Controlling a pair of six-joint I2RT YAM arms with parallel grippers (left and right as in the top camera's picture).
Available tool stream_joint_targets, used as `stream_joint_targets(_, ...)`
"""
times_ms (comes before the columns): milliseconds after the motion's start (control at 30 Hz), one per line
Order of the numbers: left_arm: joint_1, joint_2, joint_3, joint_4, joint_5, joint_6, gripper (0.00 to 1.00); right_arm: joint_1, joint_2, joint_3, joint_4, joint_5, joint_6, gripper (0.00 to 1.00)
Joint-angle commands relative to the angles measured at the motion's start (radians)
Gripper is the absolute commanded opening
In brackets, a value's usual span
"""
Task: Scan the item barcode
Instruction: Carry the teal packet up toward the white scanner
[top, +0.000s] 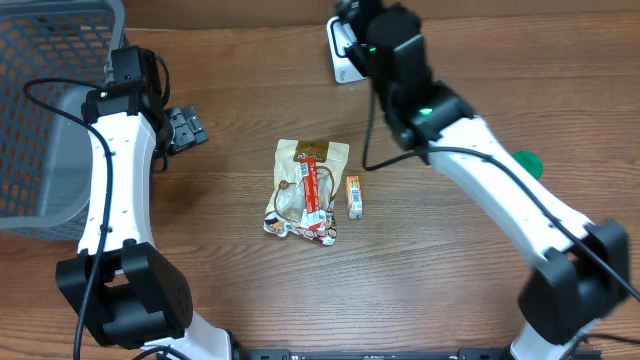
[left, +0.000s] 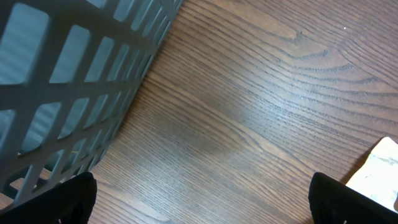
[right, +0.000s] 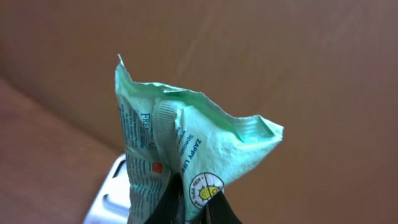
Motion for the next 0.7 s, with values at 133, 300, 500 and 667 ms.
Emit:
stream_joint_targets(133,-0.007,-0.026,0.016,0.000,0.007,0.018,1.00,0.007,0.125,0.025,0.254,0.111,-0.229,0.04)
stream_joint_targets(300,-0.007,-0.026,0.016,0.000,0.007,0.018,1.00,0.007,0.225,0.025,0.476,0.144,-0.246,0.04)
stream_joint_targets(500,-0.007,-0.026,0.016,0.000,0.007,0.018,1.00,0.005,0.293,0.025,0.607,0.131,-0.161,0.04)
stream_joint_targets(667,-0.007,-0.026,0.016,0.000,0.007,0.018,1.00,-0.010,0.338,0.026,0.711,0.132,-0.161,0.04)
